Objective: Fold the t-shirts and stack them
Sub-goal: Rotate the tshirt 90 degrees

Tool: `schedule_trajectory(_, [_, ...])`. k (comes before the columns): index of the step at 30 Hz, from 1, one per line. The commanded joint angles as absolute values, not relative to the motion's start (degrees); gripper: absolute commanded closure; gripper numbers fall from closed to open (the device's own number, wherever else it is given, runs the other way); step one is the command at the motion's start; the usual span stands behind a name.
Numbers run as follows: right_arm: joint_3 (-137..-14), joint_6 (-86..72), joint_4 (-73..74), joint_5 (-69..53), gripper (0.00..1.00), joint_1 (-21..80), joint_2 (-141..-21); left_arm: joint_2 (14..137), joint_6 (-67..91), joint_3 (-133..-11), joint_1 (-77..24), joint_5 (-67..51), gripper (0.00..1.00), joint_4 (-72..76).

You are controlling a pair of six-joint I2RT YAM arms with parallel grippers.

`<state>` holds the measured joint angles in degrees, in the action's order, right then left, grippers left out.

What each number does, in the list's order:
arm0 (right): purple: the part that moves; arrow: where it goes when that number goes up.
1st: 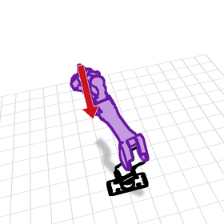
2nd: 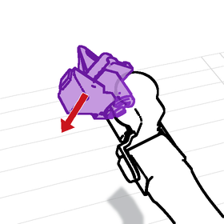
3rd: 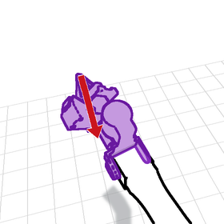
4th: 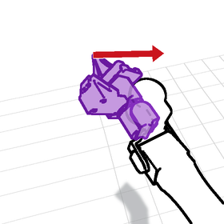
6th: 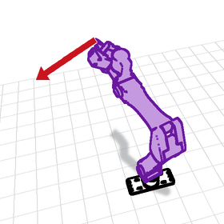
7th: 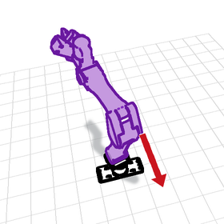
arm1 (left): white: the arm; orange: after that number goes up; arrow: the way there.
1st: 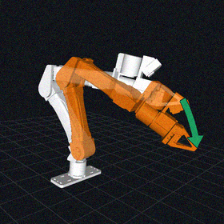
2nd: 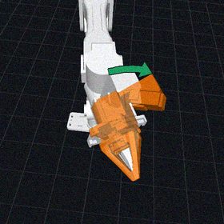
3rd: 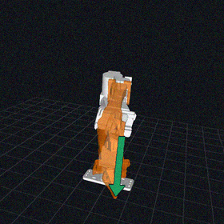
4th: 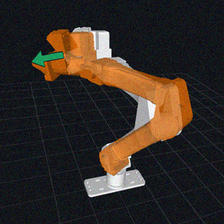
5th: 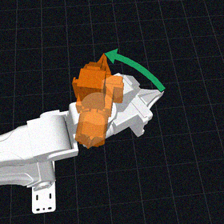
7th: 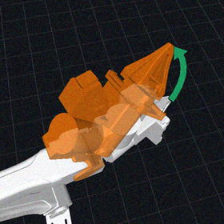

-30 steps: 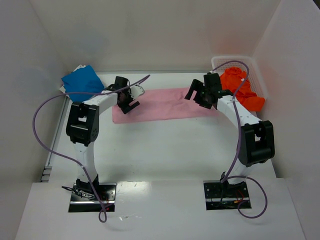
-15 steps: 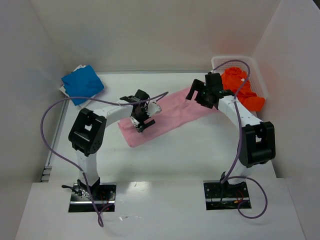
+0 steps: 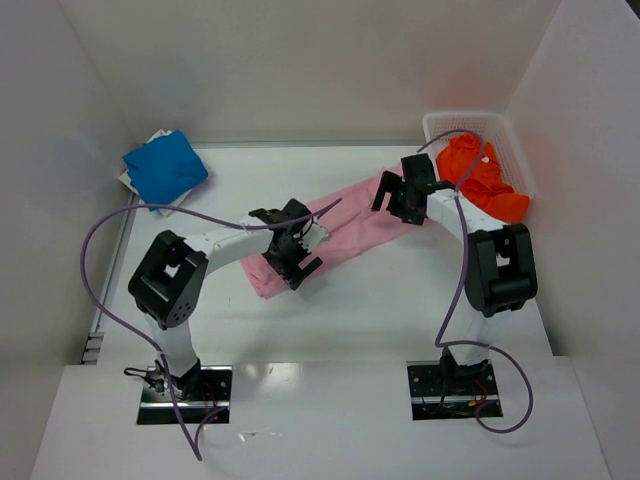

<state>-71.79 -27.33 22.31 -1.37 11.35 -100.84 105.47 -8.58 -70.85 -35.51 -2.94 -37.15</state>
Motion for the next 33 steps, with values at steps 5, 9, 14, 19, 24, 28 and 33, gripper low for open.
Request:
schedule_trajectory(5, [-74.53, -27.51, 19.42, 2.99, 0.00, 10.99, -101.86, 96.68, -4.48, -74.79, -35.51, 12.37, 0.01, -30.86])
schedule_trajectory(9, [-75.15, -28.74, 18.90, 1.94, 0.00, 10.99, -103.45, 100.44, -7.37, -76.02, -34.98, 17.75, 0.01, -29.44])
schedule_trajectory(14, [-75.67, -29.88, 18.37, 1.93, 0.00, 10.99, -103.45, 104.41, -8.61, -75.41, -34.45, 18.11, 0.01, -31.11])
schedule_trajectory(19, [-76.72, -30.40, 18.37, 2.46, 0.00, 10.99, -104.76, 102.22, -10.46, -74.88, -33.22, 11.88, 0.01, -29.97])
schedule_trajectory(24, [-78.39, -30.41, 18.37, 1.93, 0.00, 10.99, -106.61, 103.53, -12.04, -73.74, -33.22, 9.23, 0.01, -29.97])
schedule_trajectory(28, [-79.45, -30.41, 18.90, 1.93, 0.00, 10.99, -108.11, 103.54, -12.66, -72.51, -33.22, 8.70, 0.01, -32.17])
schedule_trajectory(33, [-80.77, -30.41, 18.90, 1.93, 0.00, 10.99, -109.25, 101.34, -11.09, -71.63, -33.22, 6.51, 0.03, -35.24])
